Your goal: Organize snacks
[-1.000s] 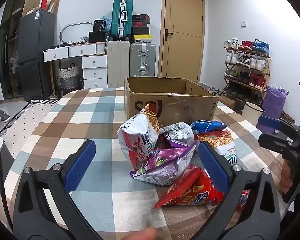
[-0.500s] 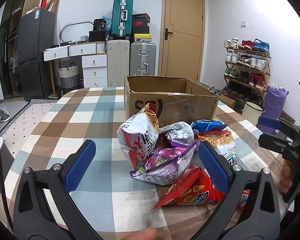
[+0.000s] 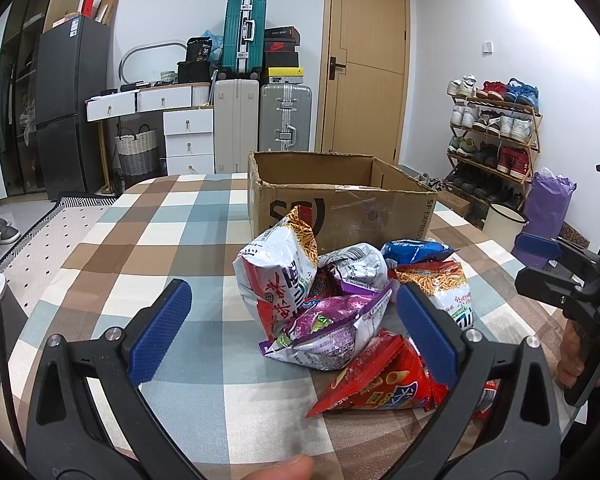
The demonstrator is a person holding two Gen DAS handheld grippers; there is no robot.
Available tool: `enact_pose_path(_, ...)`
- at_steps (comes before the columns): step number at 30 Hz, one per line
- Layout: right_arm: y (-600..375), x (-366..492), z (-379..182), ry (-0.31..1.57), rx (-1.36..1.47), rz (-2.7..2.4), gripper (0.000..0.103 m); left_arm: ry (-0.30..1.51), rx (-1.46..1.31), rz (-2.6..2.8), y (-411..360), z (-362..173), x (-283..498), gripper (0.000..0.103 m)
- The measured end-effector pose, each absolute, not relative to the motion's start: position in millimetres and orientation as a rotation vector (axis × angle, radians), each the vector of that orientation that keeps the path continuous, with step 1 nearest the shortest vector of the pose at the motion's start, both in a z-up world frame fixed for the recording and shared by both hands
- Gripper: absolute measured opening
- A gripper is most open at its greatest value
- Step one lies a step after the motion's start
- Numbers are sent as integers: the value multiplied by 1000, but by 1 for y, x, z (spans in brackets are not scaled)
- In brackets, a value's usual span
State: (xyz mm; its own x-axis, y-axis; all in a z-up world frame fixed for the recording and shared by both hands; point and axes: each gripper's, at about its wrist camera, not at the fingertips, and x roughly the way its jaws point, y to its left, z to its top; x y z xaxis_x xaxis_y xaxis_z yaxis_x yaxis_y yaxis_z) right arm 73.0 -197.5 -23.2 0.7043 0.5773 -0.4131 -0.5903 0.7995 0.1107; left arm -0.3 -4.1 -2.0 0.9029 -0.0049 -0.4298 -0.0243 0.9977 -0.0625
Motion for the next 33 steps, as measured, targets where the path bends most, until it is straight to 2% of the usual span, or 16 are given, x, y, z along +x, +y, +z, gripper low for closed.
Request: enact_pose_path(33, -196, 73, -26, 457, -30, 646, 103, 445, -66, 11, -5, -2, 0, 102)
